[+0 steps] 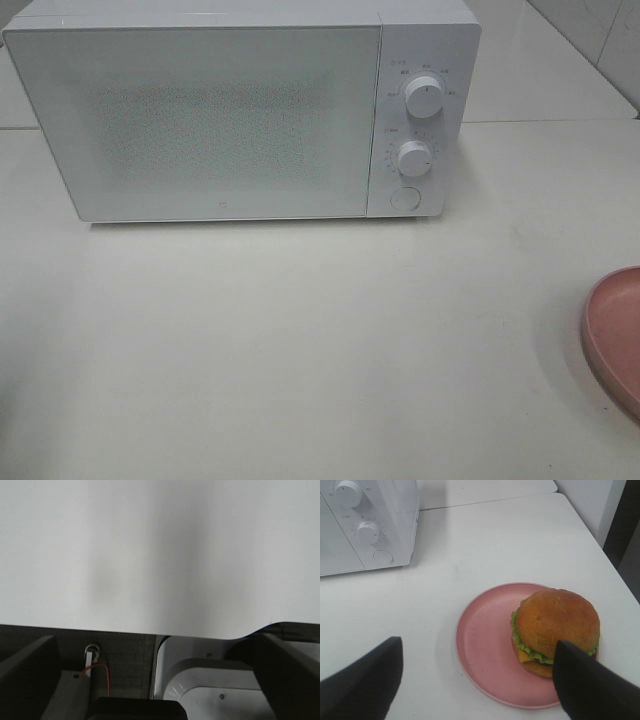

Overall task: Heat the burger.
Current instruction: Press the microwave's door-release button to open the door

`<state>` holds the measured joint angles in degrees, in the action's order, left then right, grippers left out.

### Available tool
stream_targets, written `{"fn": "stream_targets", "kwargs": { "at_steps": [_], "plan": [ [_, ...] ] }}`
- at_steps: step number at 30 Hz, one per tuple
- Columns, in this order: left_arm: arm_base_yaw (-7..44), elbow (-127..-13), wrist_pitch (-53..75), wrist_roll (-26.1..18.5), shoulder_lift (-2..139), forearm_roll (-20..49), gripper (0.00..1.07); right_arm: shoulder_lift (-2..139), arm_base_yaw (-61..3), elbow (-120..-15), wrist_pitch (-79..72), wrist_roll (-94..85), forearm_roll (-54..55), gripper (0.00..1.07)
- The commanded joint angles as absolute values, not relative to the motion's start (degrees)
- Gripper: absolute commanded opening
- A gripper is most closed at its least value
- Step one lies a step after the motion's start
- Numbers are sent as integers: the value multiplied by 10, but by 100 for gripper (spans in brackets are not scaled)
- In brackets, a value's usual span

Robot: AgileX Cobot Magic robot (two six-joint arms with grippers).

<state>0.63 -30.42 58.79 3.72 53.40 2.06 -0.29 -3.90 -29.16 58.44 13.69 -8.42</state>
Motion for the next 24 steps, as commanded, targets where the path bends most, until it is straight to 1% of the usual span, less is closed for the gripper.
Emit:
{"fn": "stream_targets", "kwargs": {
  "at_steps": [1, 3, 4, 6, 7, 9, 12, 14, 16, 17, 18, 19, 24],
  "plan": [
    [6, -299, 583, 24, 489, 26, 100, -17, -36, -292, 579, 133, -86, 76],
    [6, -299, 584, 0, 431, 23, 100, -17, -36, -292, 579, 133, -86, 76],
    [6, -299, 584, 0, 431, 23, 100, -17, -36, -292, 579, 133, -86, 76],
    [6, -299, 586, -17, 347, 23, 100, -17, -36, -292, 579, 133, -86, 76],
    [6, -299, 586, -17, 347, 23, 100, -17, -36, -292, 579, 133, -86, 76],
    [6, -299, 585, -16, 283, 23, 100, -17, -36, -292, 579, 133, -86, 76],
    [6, -299, 585, -15, 260, 24, 100, -17, -36, -292, 579, 133, -86, 76],
    [6, -299, 583, -10, 167, 33, 100, -17, -36, -292, 579, 133, -86, 76],
    [6, -299, 583, -10, 147, 34, 100, -17, -36, -292, 579, 133, -86, 76],
    [6, -299, 583, -10, 98, 36, 100, -17, -36, -292, 579, 133, -86, 76],
    [6, -299, 583, -10, 98, 36, 100, -17, -36, -292, 579, 133, -86, 76],
    [6, -299, 583, -12, 54, 36, 100, -17, -36, -292, 579, 133, -86, 76],
    [-1, -299, 583, -12, -9, 36, 100, -17, -36, -292, 579, 133, -86, 76]
  ]
}}
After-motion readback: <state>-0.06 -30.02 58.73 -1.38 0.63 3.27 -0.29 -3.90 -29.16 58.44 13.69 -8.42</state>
